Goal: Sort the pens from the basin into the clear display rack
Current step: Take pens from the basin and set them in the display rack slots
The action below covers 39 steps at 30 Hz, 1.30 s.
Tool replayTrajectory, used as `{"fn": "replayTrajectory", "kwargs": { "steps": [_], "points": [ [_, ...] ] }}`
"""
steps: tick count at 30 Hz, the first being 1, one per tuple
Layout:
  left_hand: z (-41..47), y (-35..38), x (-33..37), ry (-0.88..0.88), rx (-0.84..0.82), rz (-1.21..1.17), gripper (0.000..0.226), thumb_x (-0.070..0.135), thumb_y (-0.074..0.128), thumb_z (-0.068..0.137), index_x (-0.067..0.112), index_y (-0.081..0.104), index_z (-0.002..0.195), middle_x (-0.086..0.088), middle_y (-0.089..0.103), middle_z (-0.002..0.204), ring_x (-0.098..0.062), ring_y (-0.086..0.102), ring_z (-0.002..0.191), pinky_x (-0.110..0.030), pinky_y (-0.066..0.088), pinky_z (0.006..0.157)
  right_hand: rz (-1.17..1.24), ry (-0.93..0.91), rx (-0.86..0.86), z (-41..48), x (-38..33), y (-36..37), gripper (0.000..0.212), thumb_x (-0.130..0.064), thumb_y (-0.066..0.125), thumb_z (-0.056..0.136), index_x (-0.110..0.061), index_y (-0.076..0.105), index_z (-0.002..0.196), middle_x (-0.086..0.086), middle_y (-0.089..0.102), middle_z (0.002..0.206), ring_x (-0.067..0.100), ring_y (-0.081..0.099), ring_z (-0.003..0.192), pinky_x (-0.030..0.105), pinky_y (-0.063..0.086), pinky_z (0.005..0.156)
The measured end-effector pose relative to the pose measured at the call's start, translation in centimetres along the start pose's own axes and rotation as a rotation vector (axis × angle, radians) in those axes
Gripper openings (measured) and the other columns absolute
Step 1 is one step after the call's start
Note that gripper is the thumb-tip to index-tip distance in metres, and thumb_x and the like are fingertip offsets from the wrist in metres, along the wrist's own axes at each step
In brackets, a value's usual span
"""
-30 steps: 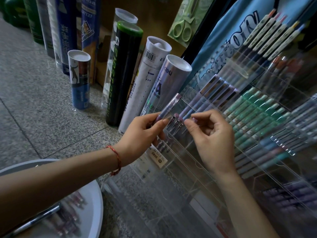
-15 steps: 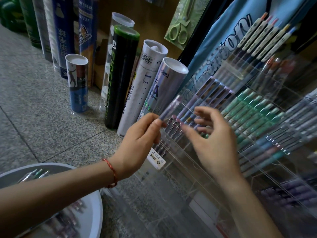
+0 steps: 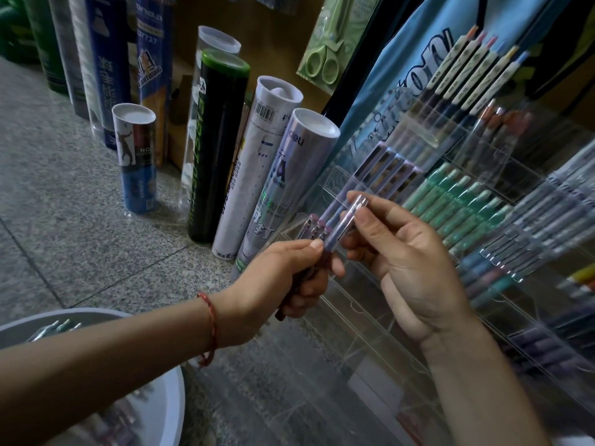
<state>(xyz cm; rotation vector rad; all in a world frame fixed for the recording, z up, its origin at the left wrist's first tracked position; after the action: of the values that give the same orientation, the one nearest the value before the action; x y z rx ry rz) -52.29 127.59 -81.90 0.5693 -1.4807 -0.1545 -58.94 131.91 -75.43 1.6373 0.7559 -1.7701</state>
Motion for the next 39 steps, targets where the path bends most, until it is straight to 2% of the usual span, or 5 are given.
{"fn": "replayTrajectory", "kwargs": {
  "steps": [4,10,15,18,39],
  "points": [
    [0.2,-0.4,0.7,-0.010,0.008,0.117,0.037,0.023,0.031,0.097,0.009,0.061,0.082,0.001,0.038,0.050,-0.011,0.034,0.041,-0.018,0.028,0.039,0.003,-0.066,0.054,-0.4,-1.2,-1.0,0.025,-0.018,0.061,0.071,-0.010,0.064,0.094,0.002,0.072,0.082,0.010,0.066,0.073,0.020,0.054,0.066],
    [0.5,-3.7,3.7,0.222,0.294,0.498,0.035,0.011,0.039,0.096,0.025,0.045,0.128,-0.003,0.058,0.076,-0.013,0.053,0.062,-0.027,0.047,0.058,-0.487,-0.736,0.343,-3.8,-10.1,-2.5,0.017,-0.010,0.060,0.089,-0.020,0.054,0.102,-0.006,0.064,0.097,0.008,0.065,0.091,0.021,0.053,0.079],
    [1.3,-3.6,1.2,0.113,0.226,0.685,0.067,0.000,0.042,0.090,0.037,0.022,0.142,-0.005,0.065,0.079,-0.006,0.056,0.058,-0.017,0.046,0.055,-0.659,-0.521,0.275,-1.7,-4.1,-1.5,0.024,-0.011,0.065,0.086,-0.026,0.059,0.103,-0.015,0.063,0.091,0.000,0.063,0.083,0.018,0.051,0.076],
    [1.4,-3.6,1.2,0.106,0.200,0.755,0.071,-0.001,0.044,0.089,0.040,0.018,0.142,-0.016,0.065,0.078,-0.027,0.060,0.068,-0.035,0.054,0.065,-0.590,-0.419,0.257,-0.9,-2.4,-1.7,0.023,-0.010,0.067,0.085,-0.029,0.059,0.093,-0.010,0.065,0.087,0.003,0.064,0.081,0.016,0.050,0.073],
    [1.9,-4.2,0.0,0.070,0.152,0.810,0.081,-0.001,0.044,0.088,0.048,0.007,0.141,-0.021,0.066,0.080,-0.035,0.062,0.073,-0.035,0.054,0.065,-0.615,-0.350,0.226,0.0,-1.5,-1.9,0.025,-0.010,0.072,0.079,-0.028,0.054,0.081,-0.008,0.061,0.077,0.002,0.063,0.069,0.018,0.052,0.066]
  ]
}}
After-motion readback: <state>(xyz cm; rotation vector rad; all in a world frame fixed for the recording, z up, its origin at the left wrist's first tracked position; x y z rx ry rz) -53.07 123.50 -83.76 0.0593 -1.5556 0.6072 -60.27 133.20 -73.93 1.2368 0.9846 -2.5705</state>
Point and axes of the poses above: each hand's wrist, its own z-axis towards the middle knuckle, its own y-axis out of the palm, x = y × z, the point moved 10 cm from there along z, towards the middle knuckle
